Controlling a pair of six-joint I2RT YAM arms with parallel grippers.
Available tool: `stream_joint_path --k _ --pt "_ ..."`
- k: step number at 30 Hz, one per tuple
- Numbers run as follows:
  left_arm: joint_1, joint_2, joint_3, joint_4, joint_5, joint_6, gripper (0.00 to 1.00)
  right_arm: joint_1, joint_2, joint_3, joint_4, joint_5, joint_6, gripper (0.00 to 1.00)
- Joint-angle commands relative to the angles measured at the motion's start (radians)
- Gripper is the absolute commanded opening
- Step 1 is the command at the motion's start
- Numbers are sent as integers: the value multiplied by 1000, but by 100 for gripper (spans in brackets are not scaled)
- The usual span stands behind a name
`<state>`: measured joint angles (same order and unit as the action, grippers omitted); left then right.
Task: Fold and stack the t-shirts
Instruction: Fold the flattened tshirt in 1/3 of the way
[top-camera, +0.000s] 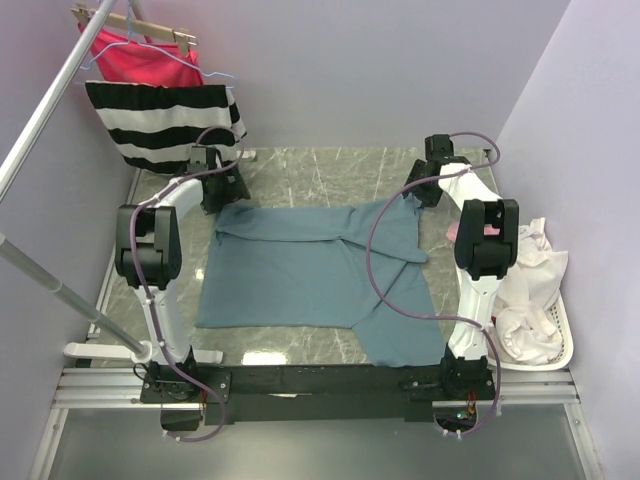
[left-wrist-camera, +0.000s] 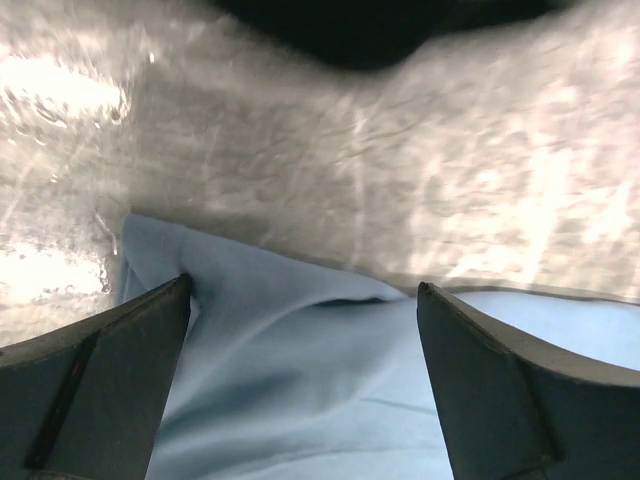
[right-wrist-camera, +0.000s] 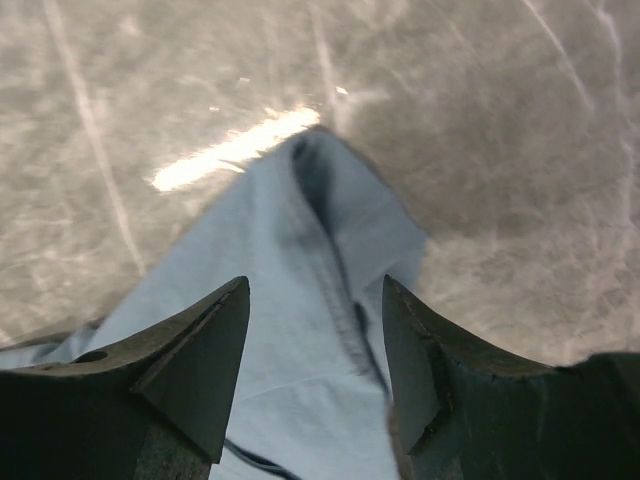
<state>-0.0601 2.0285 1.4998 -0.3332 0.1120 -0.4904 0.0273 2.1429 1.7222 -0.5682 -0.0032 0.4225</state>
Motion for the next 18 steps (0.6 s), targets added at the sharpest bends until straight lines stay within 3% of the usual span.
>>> stream_joint_path --k 1,13,18 --pt "2 32 22 8 6 19 99 -17 17 80 -59 2 1 63" --pt "2 87 -52 36 44 23 99 -63 80 53 -53 -66 4 66" --pt "2 111 -46 20 23 27 99 -86 124 59 -44 -122 13 59"
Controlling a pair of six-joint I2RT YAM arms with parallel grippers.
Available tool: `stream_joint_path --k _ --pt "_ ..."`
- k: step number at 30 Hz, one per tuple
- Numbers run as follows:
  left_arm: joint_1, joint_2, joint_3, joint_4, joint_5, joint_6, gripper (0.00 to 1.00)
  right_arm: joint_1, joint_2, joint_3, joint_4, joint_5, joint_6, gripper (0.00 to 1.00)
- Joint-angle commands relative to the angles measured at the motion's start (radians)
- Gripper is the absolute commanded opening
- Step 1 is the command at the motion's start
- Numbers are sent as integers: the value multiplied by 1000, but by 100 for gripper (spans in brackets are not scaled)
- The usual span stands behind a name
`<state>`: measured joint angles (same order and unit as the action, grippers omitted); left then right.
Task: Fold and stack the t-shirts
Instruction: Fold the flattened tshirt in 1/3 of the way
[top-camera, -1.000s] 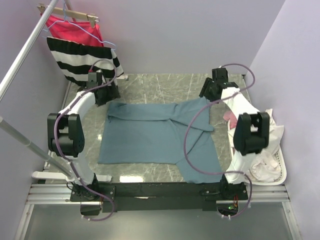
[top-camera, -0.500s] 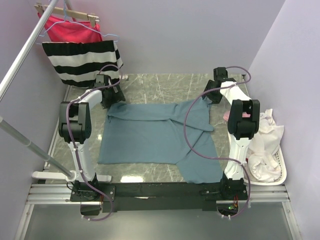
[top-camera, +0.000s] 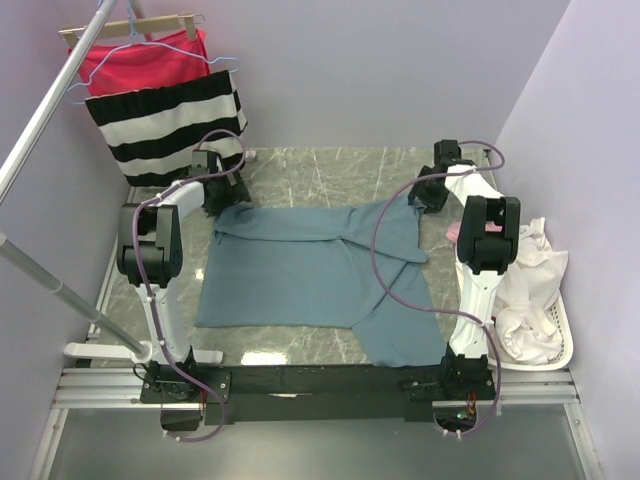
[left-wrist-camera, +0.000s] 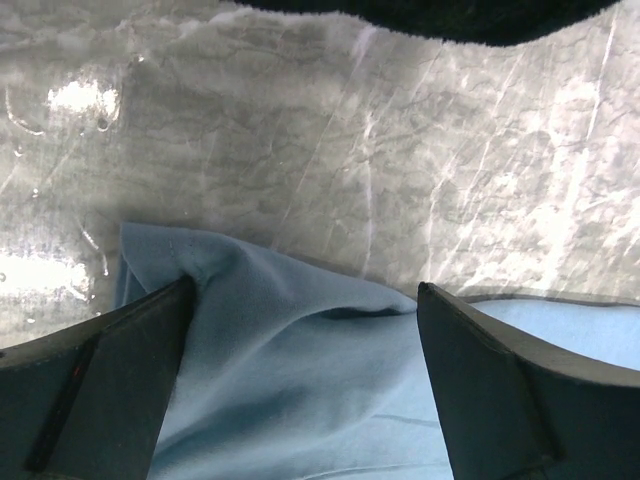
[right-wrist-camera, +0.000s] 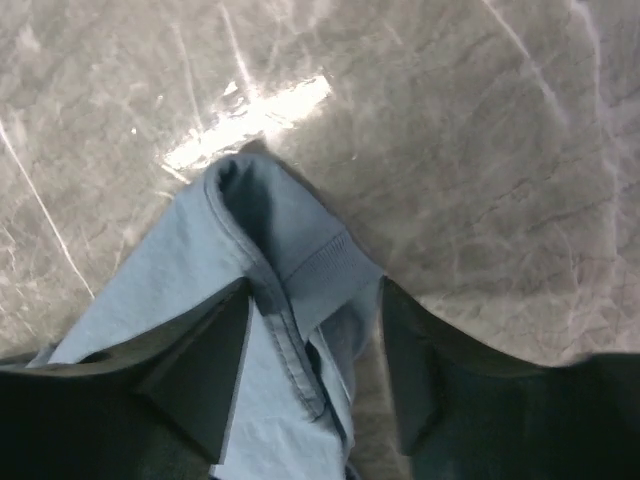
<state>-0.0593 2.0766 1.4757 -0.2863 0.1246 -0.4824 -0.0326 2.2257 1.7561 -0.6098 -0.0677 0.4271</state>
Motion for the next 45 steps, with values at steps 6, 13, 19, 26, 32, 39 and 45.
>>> stream_joint_path --k 6,13,19,26,32,39,45 --pt "22 86 1 -66 -43 21 16 -61 80 25 30 -110 24 0" --pt "93 80 12 -100 -121 27 1 -87 55 78 38 -60 6 0" --pt "148 30 -2 -106 -209 13 1 -99 83 181 5 -21 -7 0" --pt "168 30 20 -108 -232 1 1 -99 129 263 -13 -26 -14 0" --pt "167 -6 3 -62 -232 -4 65 -99 51 180 93 -98 -44 52" --pt "150 -121 -41 -43 -263 -13 99 -95 -158 -1 202 -136 -54 61" --pt "93 -202 -78 -41 -270 -19 100 -33 -231 -76 170 -202 -57 62"
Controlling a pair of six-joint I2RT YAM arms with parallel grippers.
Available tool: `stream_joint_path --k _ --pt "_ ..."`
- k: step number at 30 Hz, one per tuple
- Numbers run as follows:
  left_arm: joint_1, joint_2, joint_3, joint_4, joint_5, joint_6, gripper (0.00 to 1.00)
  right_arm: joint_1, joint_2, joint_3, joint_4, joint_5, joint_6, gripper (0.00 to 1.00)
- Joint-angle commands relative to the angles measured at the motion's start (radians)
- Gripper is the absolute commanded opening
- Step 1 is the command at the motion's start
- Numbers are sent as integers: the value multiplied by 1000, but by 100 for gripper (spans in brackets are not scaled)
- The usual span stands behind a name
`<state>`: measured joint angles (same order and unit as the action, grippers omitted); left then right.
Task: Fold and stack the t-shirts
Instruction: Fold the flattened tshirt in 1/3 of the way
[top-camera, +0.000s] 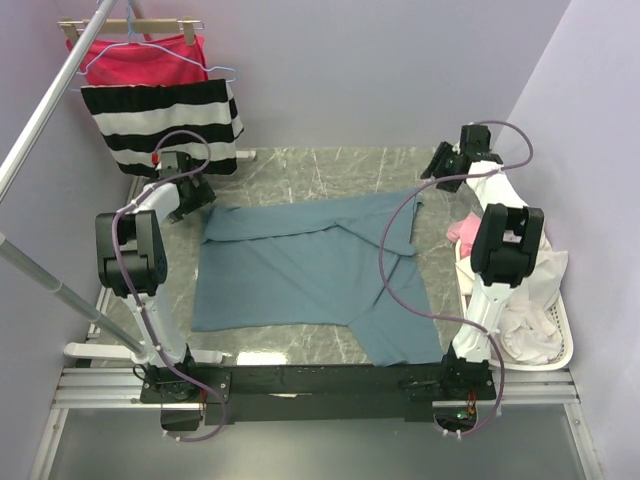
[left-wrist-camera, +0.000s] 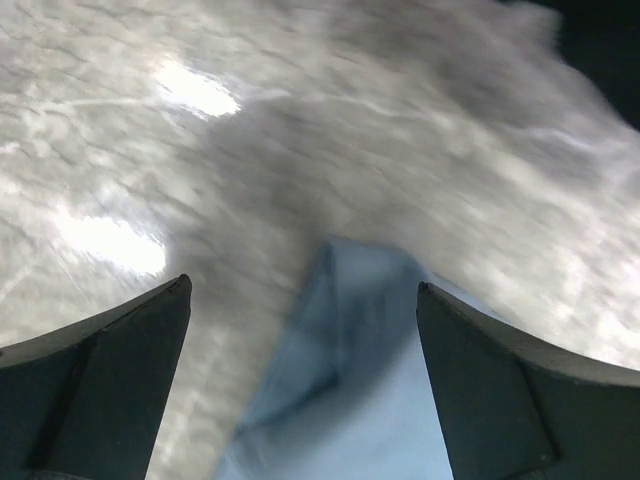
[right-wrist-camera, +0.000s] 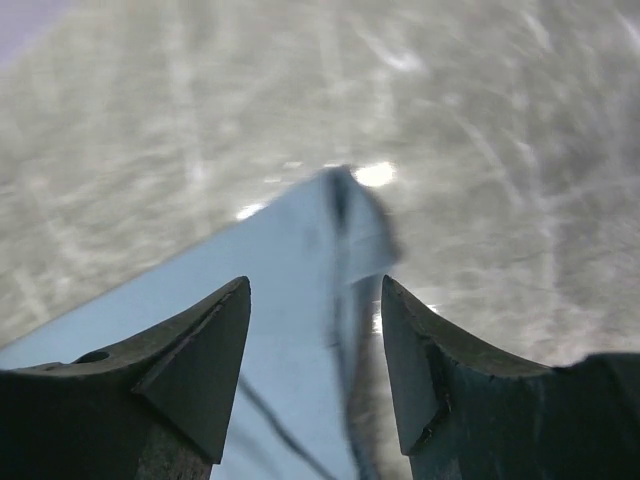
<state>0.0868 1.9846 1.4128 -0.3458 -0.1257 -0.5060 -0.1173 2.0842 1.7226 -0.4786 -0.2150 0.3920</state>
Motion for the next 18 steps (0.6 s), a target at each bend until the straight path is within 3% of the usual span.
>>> stream_joint_path --k 1,10,14,18 --pt "-62 -112 -17 19 -3 9 99 65 -98 -52 32 -60 -24 62" --pt "-81 -73 -57 5 32 -6 98 154 -105 -130 23 -80 -35 61" --pt "-79 -75 -77 28 20 -3 84 180 -102 -141 26 -99 -39 57" --pt "-79 -46 -61 19 -3 3 61 211 -92 -124 9 -115 -47 54"
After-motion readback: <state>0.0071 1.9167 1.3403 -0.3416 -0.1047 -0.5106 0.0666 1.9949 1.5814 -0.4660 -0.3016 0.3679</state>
